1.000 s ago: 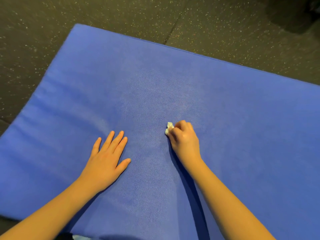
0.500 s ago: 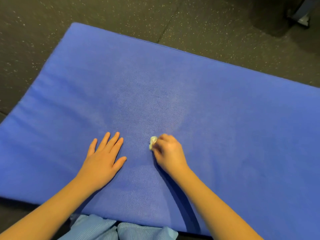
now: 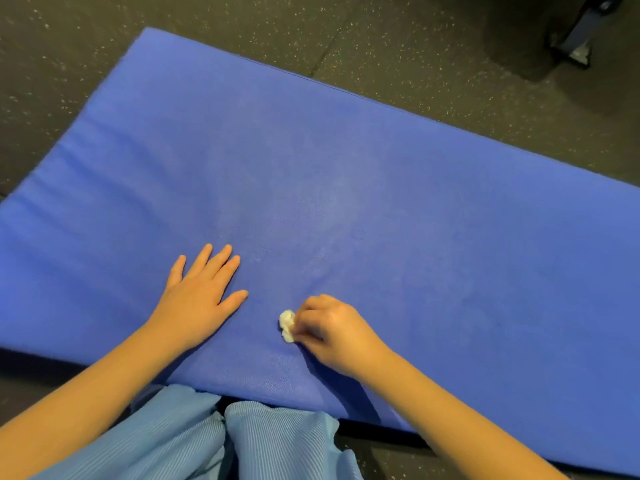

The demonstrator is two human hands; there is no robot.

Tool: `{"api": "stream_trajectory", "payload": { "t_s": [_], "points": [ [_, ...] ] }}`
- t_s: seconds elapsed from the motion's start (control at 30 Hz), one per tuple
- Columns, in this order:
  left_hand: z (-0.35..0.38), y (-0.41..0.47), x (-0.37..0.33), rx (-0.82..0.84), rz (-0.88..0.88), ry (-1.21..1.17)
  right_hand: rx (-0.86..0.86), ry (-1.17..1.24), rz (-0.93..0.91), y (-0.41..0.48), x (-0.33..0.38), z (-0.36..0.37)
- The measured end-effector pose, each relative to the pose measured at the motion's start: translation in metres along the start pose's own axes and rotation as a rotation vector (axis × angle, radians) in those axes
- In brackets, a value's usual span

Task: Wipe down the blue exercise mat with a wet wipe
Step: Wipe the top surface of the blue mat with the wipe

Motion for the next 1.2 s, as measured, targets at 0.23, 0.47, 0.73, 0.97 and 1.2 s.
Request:
{"api": "stream_trajectory", "payload": {
  "t_s": [0.23, 0.47, 0.73, 0.97, 1.2],
  "points": [
    [0.002, -0.015, 0.002, -0.017, 0.022, -0.023, -0.322, 0.034, 0.1, 0.004, 0.012, 0.012],
    [0.008, -0.023, -0.004, -0.097, -0.007, -0.019, -0.156, 0.081, 0.028, -0.055, 0.019, 0.009],
    [0.009, -0.025, -0.004, -0.132, -0.019, -0.014, -0.095, 0.176, 0.005, -0.059, 0.036, 0.022],
    [0.01, -0.024, -0.003, -0.151, -0.025, -0.016, -0.436, 0.063, 0.171, -0.079, -0.001, 0.0],
    [0.007, -0.026, -0.003, -0.159, -0.031, -0.038, -0.322, 0.22, 0.138, -0.097, 0.005, 0.008]
  ]
}}
Point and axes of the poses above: each hand's wrist, its own y-axis towards the middle knuckle, its own z-axis out of the palm, x = y × z, the point moved 1 cm from there along y, towards the middle knuckle, and after that the axes turned 11 degrees about y, right-handed, at the moved point
